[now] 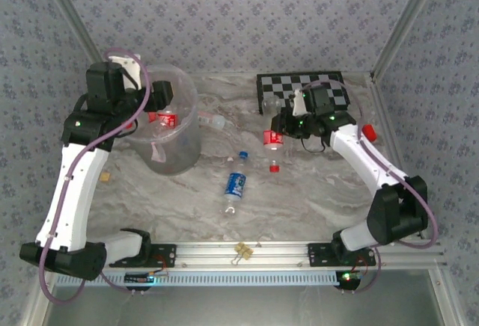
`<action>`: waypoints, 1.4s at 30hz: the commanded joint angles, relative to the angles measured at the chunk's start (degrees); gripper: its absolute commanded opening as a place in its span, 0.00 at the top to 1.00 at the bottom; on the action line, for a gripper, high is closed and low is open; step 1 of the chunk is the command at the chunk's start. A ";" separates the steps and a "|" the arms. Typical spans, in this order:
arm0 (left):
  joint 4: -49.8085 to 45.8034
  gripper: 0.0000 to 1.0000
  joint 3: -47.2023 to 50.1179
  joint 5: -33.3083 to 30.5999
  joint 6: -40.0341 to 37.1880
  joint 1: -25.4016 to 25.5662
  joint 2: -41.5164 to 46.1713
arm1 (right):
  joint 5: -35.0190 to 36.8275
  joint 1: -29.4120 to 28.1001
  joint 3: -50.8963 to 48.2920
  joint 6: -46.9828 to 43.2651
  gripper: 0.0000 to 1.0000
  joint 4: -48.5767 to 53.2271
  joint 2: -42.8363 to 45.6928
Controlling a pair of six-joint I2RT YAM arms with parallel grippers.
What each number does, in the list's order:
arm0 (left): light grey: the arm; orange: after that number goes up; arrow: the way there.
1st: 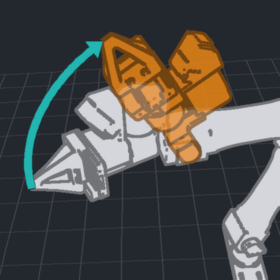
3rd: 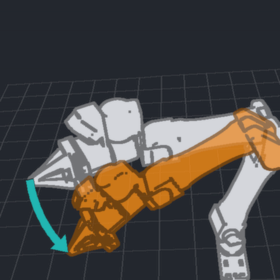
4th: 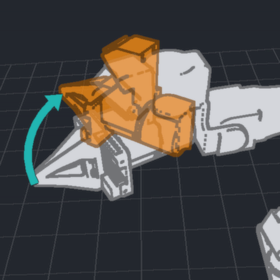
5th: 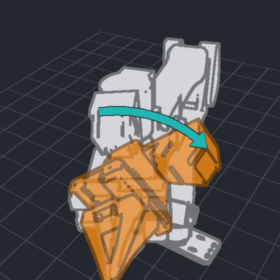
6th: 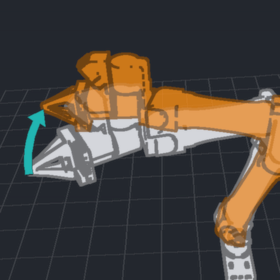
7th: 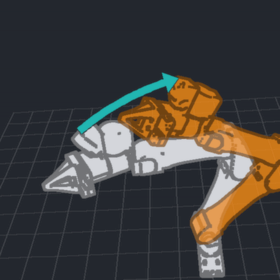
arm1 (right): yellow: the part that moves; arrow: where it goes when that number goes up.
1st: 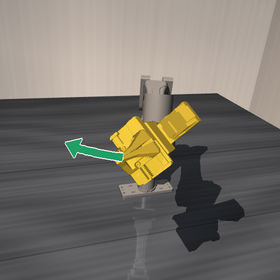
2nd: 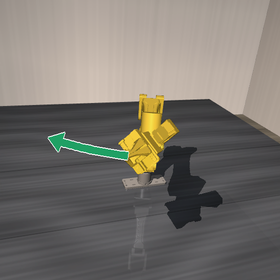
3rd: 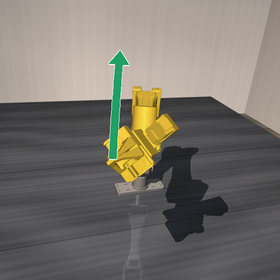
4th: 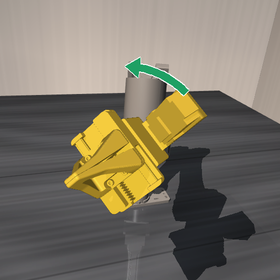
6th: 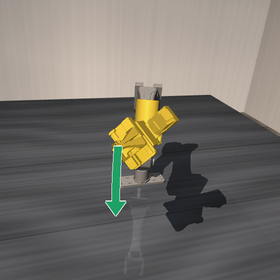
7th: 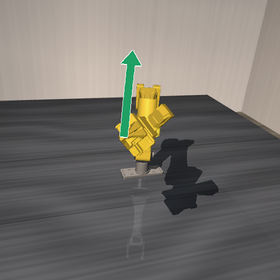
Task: Put the plastic bottles in the bin
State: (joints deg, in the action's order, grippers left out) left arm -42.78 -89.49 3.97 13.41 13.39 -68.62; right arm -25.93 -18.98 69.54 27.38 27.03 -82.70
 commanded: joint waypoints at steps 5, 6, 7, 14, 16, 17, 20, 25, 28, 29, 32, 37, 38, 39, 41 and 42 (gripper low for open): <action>13.57 0.25 3.95 18.37 10.18 5.65 -2.01 | -16.60 -1.39 4.05 0.05 0.66 -15.79 3.52; 14.67 0.25 3.75 19.76 11.09 6.54 -2.73 | -17.09 -2.01 4.41 -1.46 0.66 -16.06 3.72; 16.31 0.25 3.86 21.08 12.17 7.27 -3.20 | -17.50 -2.69 4.92 -3.29 0.66 -15.62 3.85; 25.90 0.18 3.68 27.82 18.67 10.73 -6.86 | -19.59 -7.43 7.49 -10.07 0.66 -14.18 2.93; 24.90 0.15 2.50 26.89 17.91 11.94 -8.27 | -19.93 -8.35 7.90 -10.62 0.66 -14.37 2.60; 24.67 0.14 2.16 26.55 17.79 12.24 -8.85 | -19.97 -8.65 8.00 -10.88 0.66 -14.49 2.58; 25.32 0.12 1.62 26.86 18.60 13.15 -10.63 | -19.51 -9.38 8.59 -11.47 0.66 -14.34 2.49; 25.99 0.20 0.53 27.15 19.17 14.59 -12.64 | -19.51 -9.97 9.03 -12.08 0.66 -14.19 2.23; 25.99 0.29 -0.08 26.82 19.37 14.63 -13.29 | -19.51 -10.28 9.09 -12.26 0.66 -14.02 1.92; 25.91 0.32 -0.17 26.71 19.42 14.58 -13.50 | -19.55 -10.43 9.11 -12.32 0.66 -13.96 1.76; 25.91 0.44 -0.50 26.29 19.63 14.65 -14.17 | -19.77 -10.71 9.30 -12.48 0.66 -13.87 1.27; 25.91 0.59 -0.73 24.50 19.51 14.63 -14.51 | -19.58 -10.66 9.40 -12.79 0.60 -13.29 1.11; 25.91 0.62 -0.84 23.98 19.31 14.58 -14.56 | -19.64 -10.58 9.41 -12.79 0.54 -13.15 1.05; 25.76 0.63 -1.07 23.45 18.98 14.61 -14.64 | -19.55 -10.48 9.43 -12.87 0.45 -13.00 1.04; 25.05 0.67 -2.01 22.84 17.73 14.50 -14.85 | -18.62 -10.59 9.29 -13.22 0.28 -12.50 1.08; 24.21 0.67 -2.89 22.40 16.73 14.20 -14.88 | -17.82 -10.63 9.20 -13.71 0.20 -11.63 1.20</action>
State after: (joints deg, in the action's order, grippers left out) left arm -19.92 -88.84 28.42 32.25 27.86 -83.09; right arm -42.65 -28.82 77.21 15.09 13.54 -81.54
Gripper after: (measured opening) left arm 0.476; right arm 0.749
